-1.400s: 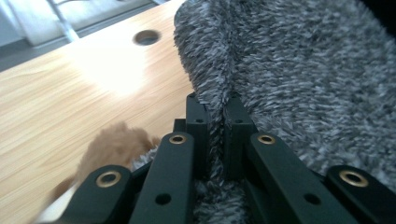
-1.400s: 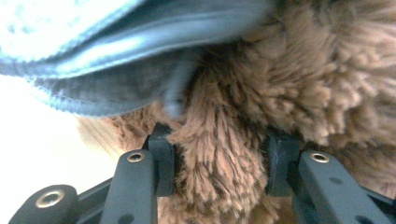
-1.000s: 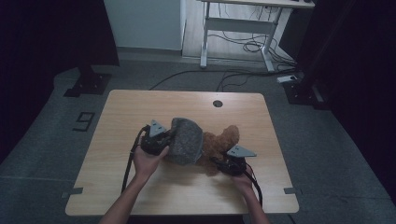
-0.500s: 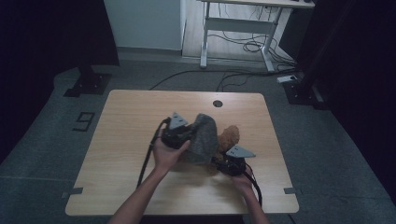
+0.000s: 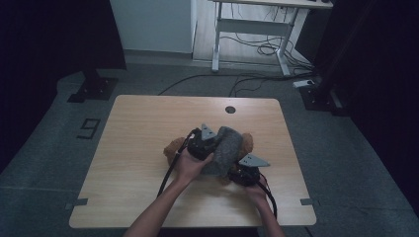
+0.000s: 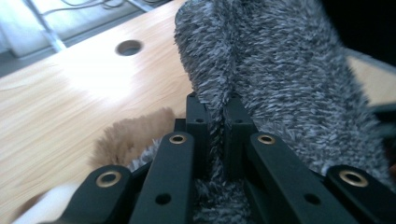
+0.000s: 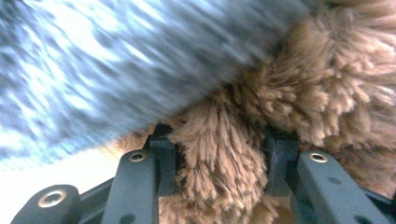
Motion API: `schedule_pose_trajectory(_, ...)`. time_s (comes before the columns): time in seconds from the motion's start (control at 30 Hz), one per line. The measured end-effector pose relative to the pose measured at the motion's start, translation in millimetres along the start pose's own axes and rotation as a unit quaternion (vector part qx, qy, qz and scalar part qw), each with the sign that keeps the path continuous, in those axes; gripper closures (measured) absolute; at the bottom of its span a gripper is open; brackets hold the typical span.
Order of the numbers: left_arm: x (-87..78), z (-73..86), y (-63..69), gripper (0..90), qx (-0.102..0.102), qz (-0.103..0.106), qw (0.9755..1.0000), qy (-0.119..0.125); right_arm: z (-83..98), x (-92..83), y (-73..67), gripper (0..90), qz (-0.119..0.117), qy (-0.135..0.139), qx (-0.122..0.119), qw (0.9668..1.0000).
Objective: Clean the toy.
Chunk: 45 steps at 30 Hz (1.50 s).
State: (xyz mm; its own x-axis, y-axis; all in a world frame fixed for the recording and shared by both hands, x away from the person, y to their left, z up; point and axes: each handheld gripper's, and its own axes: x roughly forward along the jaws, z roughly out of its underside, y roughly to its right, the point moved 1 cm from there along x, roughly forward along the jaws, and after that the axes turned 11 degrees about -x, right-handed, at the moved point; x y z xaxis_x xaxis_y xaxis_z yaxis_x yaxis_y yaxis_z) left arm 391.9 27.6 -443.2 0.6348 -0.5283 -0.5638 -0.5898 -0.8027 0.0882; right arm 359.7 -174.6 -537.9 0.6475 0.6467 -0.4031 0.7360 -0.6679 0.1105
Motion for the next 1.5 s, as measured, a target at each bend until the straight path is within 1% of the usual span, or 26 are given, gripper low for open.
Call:
schedule_pose_trajectory(0.03,-6.4,4.3,-5.9,83.1,0.007,-0.014,0.9999,0.002,0.0,-0.2,-0.1,57.1,0.0,-0.001,-0.001,1.0)
schedule_pose_trajectory(0.07,-12.7,8.8,-12.1,83.2,0.005,-0.022,0.9997,0.009,0.2,-0.3,-0.2,57.1,0.0,-0.002,-0.001,1.0)
schedule_pose_trajectory(0.17,-37.2,19.2,-34.8,83.2,-0.014,-0.029,0.9993,0.022,0.6,0.0,0.1,57.1,0.001,-0.001,0.003,1.0)
schedule_pose_trajectory(0.2,-47.0,22.8,-44.1,83.1,-0.024,-0.029,0.999,0.024,0.6,0.1,0.7,57.1,0.001,-0.001,0.005,1.0)
schedule_pose_trajectory(0.23,-53.6,26.2,-51.3,83.1,-0.032,-0.032,0.9987,0.024,0.7,0.3,1.2,57.2,0.0,0.0,0.01,0.9999)
schedule_pose_trajectory(0.3,-61.5,33.4,-64.1,83.1,-0.038,-0.047,0.998,0.017,1.1,0.8,2.3,57.2,0.002,0.002,0.015,0.9999)
schedule_pose_trajectory(0.33,-64.1,38.5,-72.3,83.2,-0.046,-0.048,0.9977,0.009,1.5,0.8,3.0,57.2,0.001,0.002,0.018,0.9998)
schedule_pose_trajectory(0.37,-65.4,44.0,-80.3,83.2,-0.061,-0.045,0.9971,0.005,1.8,0.8,3.6,57.2,0.0,0.003,0.02,0.9998)
schedule_pose_trajectory(0.43,-67.8,53.7,-94.7,83.1,-0.089,-0.037,0.9953,0.002,1.6,1.0,3.2,57.2,0.001,0.004,0.018,0.9998)
schedule_pose_trajectory(0.47,-68.7,57.2,-100.1,83.1,-0.099,-0.035,0.9944,0.002,0.9,1.1,2.3,57.2,0.003,0.003,0.015,0.9999)
schedule_pose_trajectory(0.53,-70.3,61.9,-108.2,83.1,-0.108,-0.042,0.9933,0.002,0.1,0.8,1.3,57.2,0.005,0.0,0.011,0.9999)
schedule_pose_trajectory(0.6,-71.7,64.6,-116.0,83.1,-0.119,-0.046,0.9919,-0.001,0.6,0.8,1.7,57.2,0.004,0.001,0.013,0.9999)
schedule_pose_trajectory(0.67,-71.9,65.5,-121.5,83.2,-0.129,-0.047,0.9905,-0.003,0.6,0.9,2.3,57.2,0.004,0.001,0.013,0.9999)
schedule_pose_trajectory(0.7,-70.8,64.7,-122.8,83.1,-0.137,-0.042,0.9897,-0.002,0.6,1.3,2.5,57.3,0.005,0.002,0.015,0.9999)
schedule_pose_trajectory(0.77,-67.3,61.2,-118.8,83.2,-0.137,-0.037,0.9899,-0.001,0.4,1.9,3.0,57.6,0.006,0.002,0.017,0.9998)
schedule_pose_trajectory(0.83,-60.0,53.0,-106.3,83.3,-0.121,-0.03,0.9922,0.001,0.1,2.1,2.7,57.7,0.007,0.002,0.016,0.9999)
schedule_pose_trajectory(0.9,-53.6,45.0,-95.1,83.4,-0.11,-0.025,0.9935,0.006,0.2,1.9,2.2,57.8,0.007,0.001,0.015,0.9999)
schedule_pose_trajectory(1.0,-42.5,31.2,-77.4,83.5,-0.104,0.002,0.9945,0.009,0.1,1.8,1.8,57.8,0.007,0.001,0.013,0.9999)
schedule_pose_trajectory(1.07,-32.4,24.4,-64.2,83.4,-0.092,0.013,0.9957,0.002,-0.1,2.0,1.3,57.8,0.007,0.003,0.012,0.9999)
schedule_pose_trajectory(1.17,-11.9,20.3,-43.4,83.3,-0.084,0.039,0.9955,-0.02,-0.5,1.9,0.6,57.8,0.007,0.003,0.008,0.9999)
schedule_pose_trajectory(1.23,0.1,21.5,-31.2,83.4,-0.07,0.03,0.9967,-0.029,-0.6,1.9,0.2,57.8,0.008,0.002,0.006,0.9999)
schedule_pose_trajectory(1.27,2.2,22.0,-29.3,83.4,-0.067,0.025,0.9971,-0.026,-0.2,2.0,0.3,57.8,0.009,0.0,0.005,0.9999)
schedule_pose_trajectory(1.3,2.3,22.2,-30.0,83.5,-0.073,0.028,0.9967,-0.024,0.5,1.6,0.9,57.8,0.01,-0.002,0.006,0.9999)
schedule_pose_trajectory(1.37,-1.4,24.4,-37.2,83.5,-0.077,0.033,0.9962,-0.025,1.4,1.2,1.8,57.7,0.006,0.002,0.009,0.9999)
schedule_pose_trajectory(1.47,-10.3,30.0,-46.8,83.5,-0.081,0.035,0.9958,-0.024,-0.8,1.7,-0.8,57.8,0.009,0.001,0.0,1.0)
schedule_pose_trajectory(1.5,-14.7,32.2,-49.6,83.5,-0.079,0.034,0.996,-0.024,-1.4,1.7,-1.8,57.7,0.01,0.0,-0.004,0.9999)
